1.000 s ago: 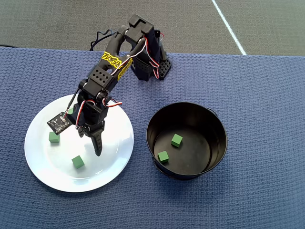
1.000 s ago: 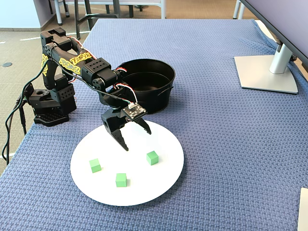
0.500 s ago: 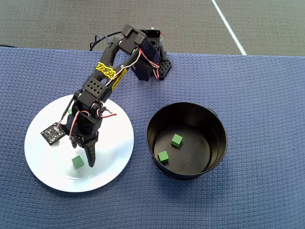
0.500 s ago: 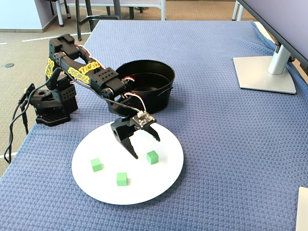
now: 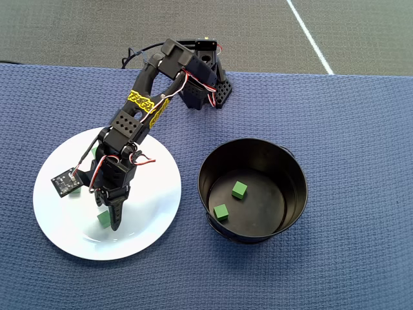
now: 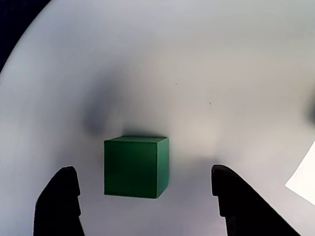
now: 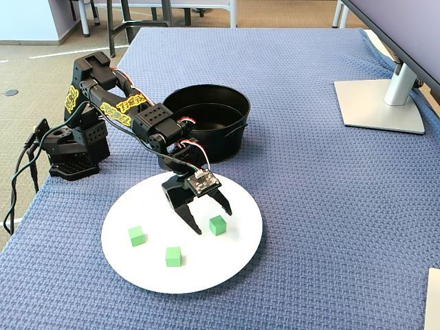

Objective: Pick up the green cubes from the white plate and place them in the black recipient

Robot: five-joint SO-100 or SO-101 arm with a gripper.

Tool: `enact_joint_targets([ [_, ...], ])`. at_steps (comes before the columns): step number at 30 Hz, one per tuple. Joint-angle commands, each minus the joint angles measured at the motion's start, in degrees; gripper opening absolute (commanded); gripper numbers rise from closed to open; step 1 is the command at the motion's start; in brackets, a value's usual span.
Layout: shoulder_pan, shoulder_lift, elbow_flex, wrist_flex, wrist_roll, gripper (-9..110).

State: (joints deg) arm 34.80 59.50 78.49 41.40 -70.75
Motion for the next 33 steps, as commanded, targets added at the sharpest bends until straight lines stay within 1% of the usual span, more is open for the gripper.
enact_joint_targets([
  [1,1.1,0.5,-3.4,-1.0,0.6,28],
  [4,0.5,1.1,-1.7,-1.8,-1.2,27],
  [8,-0.6,1.4,-0.2,-4.7,-1.2,27],
  [21,-3.7,2.1,0.2,-4.0,0.4,26],
  [26,-3.5,2.0,0.5,-4.0,0.1,23],
  [28,-3.5,2.0,0.5,-4.0,0.1,20],
  [29,-3.6,2.0,0.4,-4.0,0.2,12],
  [30,-3.6,1.8,0.0,-4.0,0.9,0],
  [33,-3.3,1.8,-2.6,-0.4,1.4,0],
])
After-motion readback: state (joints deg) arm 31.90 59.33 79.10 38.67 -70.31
